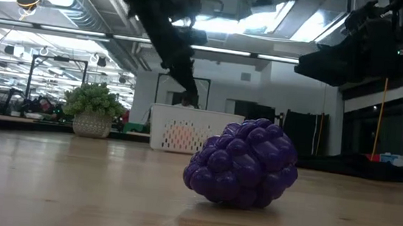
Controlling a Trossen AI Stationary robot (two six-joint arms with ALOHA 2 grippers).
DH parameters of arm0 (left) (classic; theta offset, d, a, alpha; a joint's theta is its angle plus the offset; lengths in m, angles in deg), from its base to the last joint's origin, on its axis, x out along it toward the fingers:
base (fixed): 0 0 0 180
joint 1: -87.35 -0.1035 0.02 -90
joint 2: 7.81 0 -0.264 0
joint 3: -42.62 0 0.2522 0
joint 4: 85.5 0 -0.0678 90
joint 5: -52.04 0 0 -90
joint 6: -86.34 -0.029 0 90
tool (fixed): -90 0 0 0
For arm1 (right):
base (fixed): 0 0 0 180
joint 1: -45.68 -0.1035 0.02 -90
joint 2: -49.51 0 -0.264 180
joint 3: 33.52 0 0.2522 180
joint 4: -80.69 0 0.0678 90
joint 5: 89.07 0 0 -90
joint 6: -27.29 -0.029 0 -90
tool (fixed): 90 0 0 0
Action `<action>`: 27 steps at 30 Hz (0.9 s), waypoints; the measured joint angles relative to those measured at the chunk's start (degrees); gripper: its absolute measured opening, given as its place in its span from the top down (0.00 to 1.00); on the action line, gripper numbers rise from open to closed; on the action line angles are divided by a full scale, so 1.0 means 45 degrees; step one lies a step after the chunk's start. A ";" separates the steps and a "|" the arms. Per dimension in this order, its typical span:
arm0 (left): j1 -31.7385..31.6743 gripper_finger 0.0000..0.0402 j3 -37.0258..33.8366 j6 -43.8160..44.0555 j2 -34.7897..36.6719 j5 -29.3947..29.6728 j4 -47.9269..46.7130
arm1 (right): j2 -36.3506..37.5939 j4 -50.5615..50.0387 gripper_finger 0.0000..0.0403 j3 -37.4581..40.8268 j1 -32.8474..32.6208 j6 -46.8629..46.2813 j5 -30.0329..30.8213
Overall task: Pick and placing Produce into tupperware
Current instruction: Put the grapes into the white bin
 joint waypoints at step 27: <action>0.5676 0.76 -0.9260 0.1588 1.0385 -0.3233 0.4392 | -0.0209 -0.0348 0.30 0.0005 0.0000 -0.0103 -0.2107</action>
